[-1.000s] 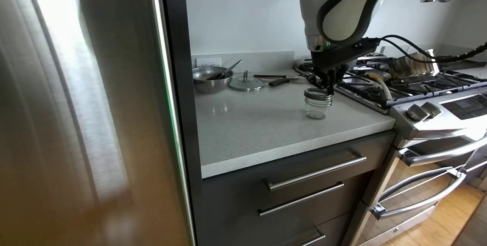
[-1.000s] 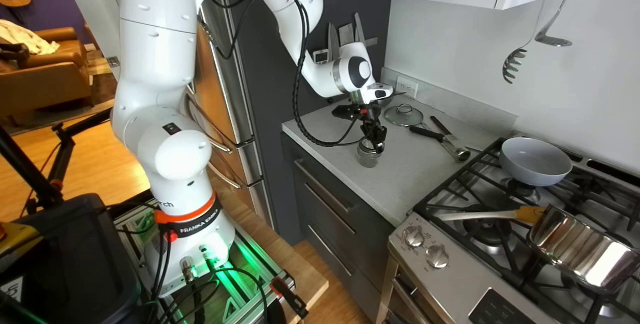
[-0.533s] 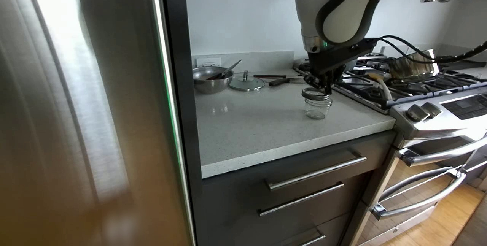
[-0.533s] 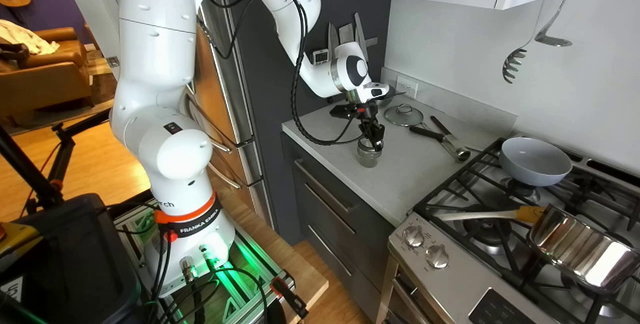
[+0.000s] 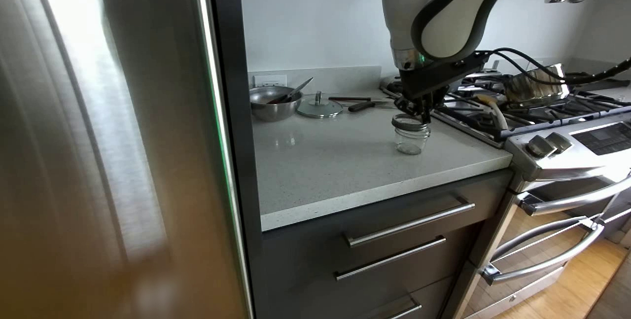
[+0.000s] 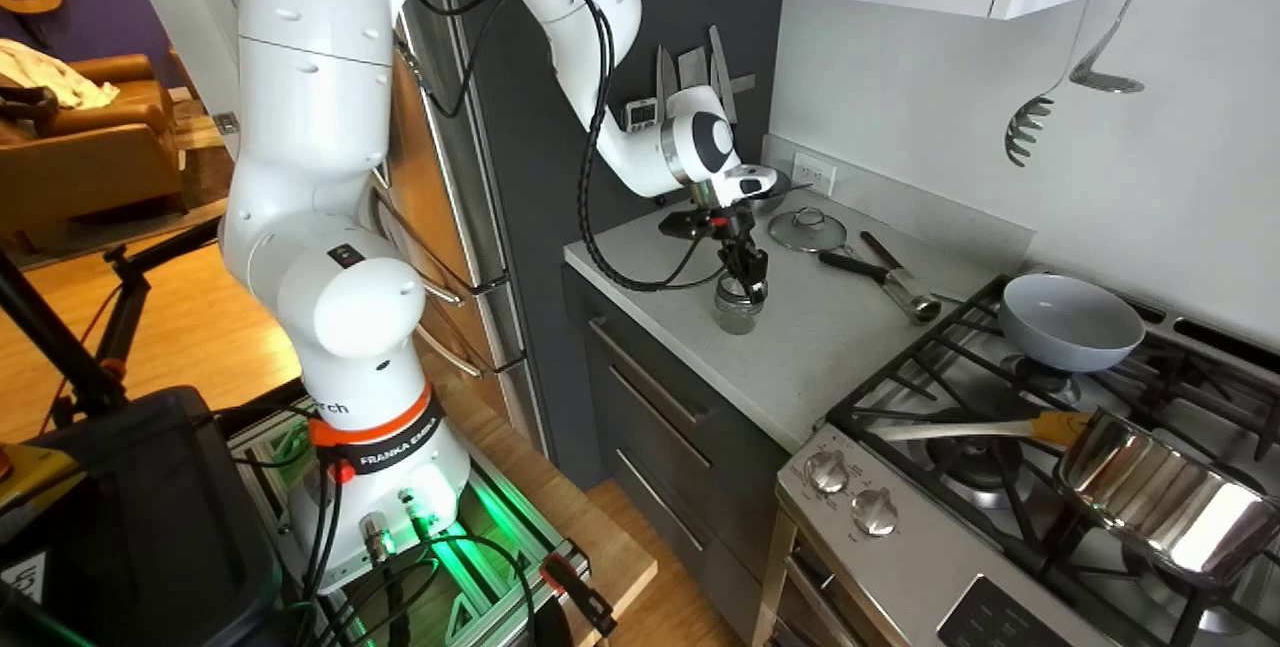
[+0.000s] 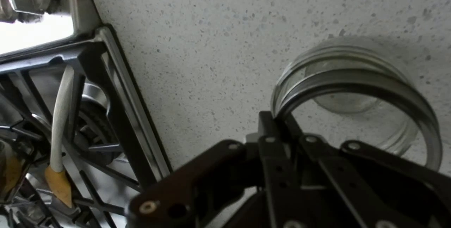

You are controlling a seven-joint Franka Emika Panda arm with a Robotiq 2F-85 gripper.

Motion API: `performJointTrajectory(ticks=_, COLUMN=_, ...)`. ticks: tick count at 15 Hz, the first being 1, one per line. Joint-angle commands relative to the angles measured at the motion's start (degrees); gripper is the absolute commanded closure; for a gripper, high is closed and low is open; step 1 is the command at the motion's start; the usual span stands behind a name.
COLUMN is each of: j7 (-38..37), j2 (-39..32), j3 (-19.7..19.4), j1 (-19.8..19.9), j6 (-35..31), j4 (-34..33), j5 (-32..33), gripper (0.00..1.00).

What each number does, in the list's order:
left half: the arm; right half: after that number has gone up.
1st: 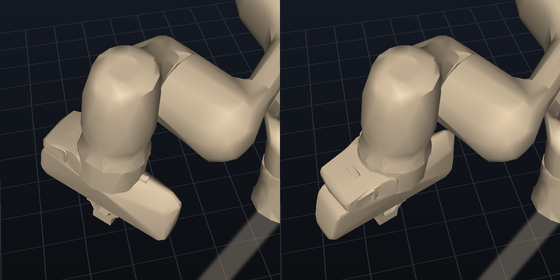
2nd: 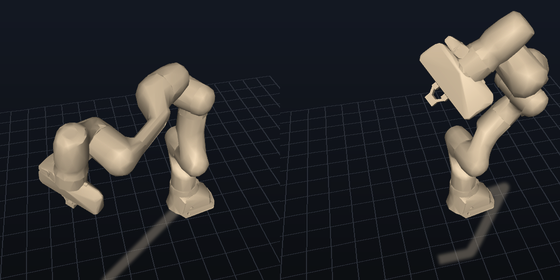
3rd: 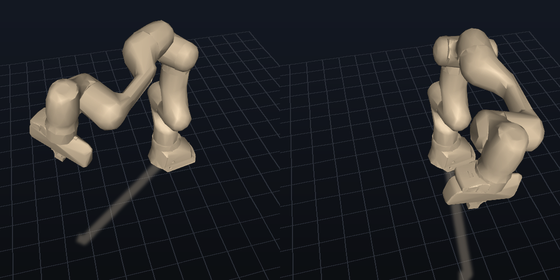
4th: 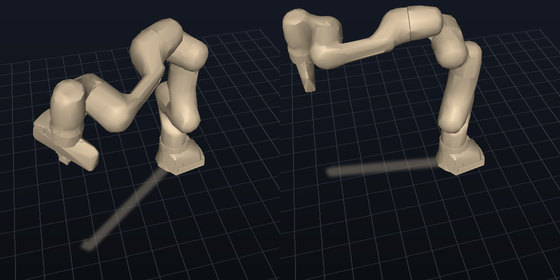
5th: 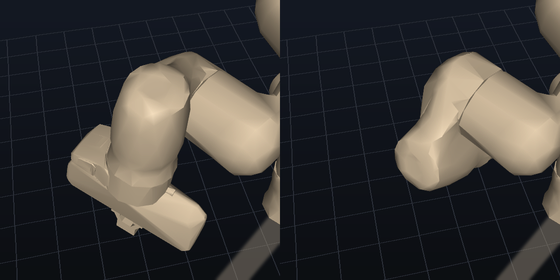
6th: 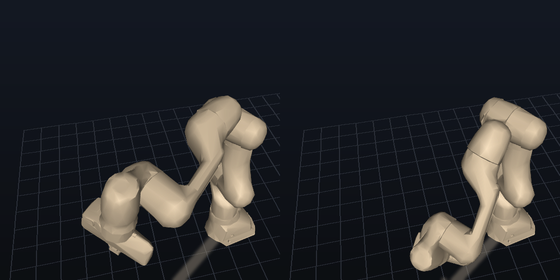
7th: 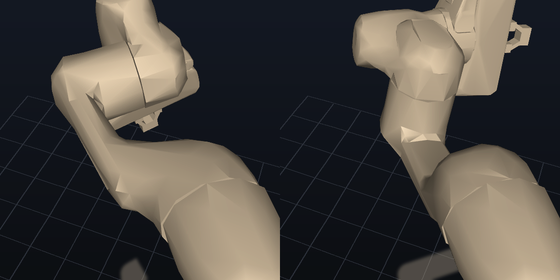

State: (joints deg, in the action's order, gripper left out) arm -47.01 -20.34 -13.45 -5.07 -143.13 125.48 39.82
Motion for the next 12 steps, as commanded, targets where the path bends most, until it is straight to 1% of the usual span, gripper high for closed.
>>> performJointTrajectory(ticks=1, j7=-2.58, j2=1.25, j3=-0.13, j1=0.11, j6=-1.0, j4=2.28, j5=2.46, gripper=0.98)
performJointTrajectory(ticks=12, j7=-5.2, j2=1.64, j3=0.2, j1=0.66, j6=-2.44, j4=3.45, j5=4.84, gripper=0.98)
